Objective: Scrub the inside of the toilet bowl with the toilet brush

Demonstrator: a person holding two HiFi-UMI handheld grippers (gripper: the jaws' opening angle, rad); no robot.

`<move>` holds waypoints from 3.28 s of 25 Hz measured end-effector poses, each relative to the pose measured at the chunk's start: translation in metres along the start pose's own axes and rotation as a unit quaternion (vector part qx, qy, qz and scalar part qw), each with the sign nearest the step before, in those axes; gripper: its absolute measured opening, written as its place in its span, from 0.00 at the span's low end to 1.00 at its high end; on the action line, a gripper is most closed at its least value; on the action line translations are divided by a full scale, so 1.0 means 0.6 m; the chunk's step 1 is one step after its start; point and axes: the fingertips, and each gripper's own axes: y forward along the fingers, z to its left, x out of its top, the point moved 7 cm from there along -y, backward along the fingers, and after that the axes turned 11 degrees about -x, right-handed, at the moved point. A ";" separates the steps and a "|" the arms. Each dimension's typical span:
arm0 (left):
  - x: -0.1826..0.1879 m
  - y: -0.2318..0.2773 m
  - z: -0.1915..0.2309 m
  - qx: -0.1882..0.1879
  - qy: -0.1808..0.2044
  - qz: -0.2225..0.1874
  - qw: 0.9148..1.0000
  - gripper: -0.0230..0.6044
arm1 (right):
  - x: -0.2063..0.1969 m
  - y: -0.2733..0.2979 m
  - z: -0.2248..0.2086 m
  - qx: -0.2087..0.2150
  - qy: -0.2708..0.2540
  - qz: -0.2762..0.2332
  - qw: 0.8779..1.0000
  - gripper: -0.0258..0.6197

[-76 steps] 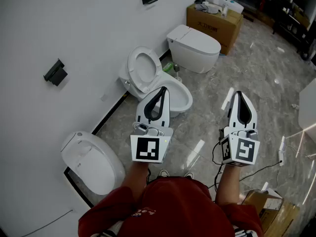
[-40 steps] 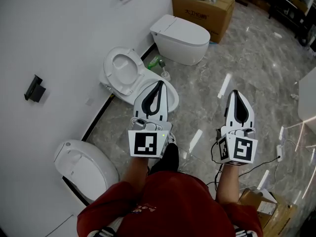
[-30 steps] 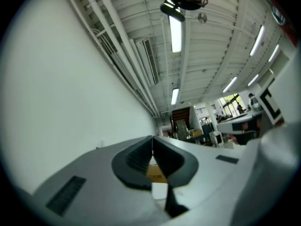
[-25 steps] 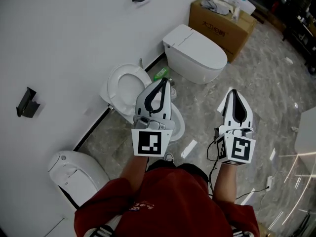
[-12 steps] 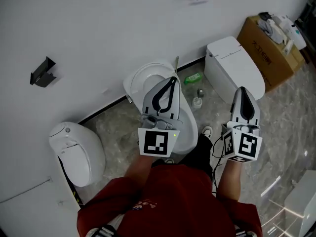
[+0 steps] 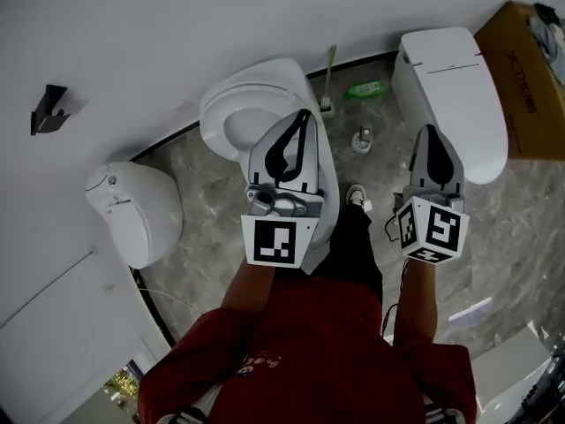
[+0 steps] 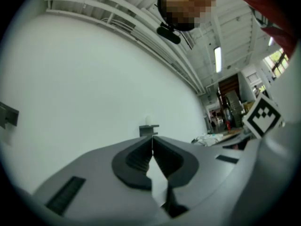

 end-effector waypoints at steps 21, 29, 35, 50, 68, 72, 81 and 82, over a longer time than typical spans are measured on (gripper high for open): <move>-0.621 0.058 -0.087 0.052 -0.126 0.193 0.972 0.03 | -0.780 0.328 0.031 0.069 -0.019 0.424 0.903 0.40; -0.670 0.047 -0.097 0.066 -0.157 0.227 0.959 0.03 | -0.891 0.408 0.040 0.026 -0.034 0.532 0.846 0.44; -0.668 0.055 -0.079 0.079 -0.165 0.232 0.955 0.03 | -0.934 0.425 0.047 0.003 -0.045 0.594 0.803 0.44; -0.661 0.048 -0.077 0.084 -0.163 0.227 0.957 0.03 | -0.993 0.393 0.032 -0.033 -0.085 0.631 0.770 0.28; -0.391 -0.192 -0.070 0.105 -0.139 0.119 0.977 0.03 | -0.576 0.022 0.072 0.059 -0.070 0.386 0.918 0.28; -0.290 -0.317 -0.053 0.118 -0.117 0.095 0.981 0.04 | -0.456 -0.105 0.122 0.080 -0.066 0.313 0.944 0.28; -0.183 -0.555 0.012 0.186 -0.112 0.091 0.972 0.03 | -0.360 -0.285 0.258 0.146 -0.112 0.271 0.945 0.28; -0.186 -0.568 0.013 0.192 -0.113 0.094 0.970 0.03 | -0.373 -0.289 0.268 0.153 -0.120 0.280 0.940 0.28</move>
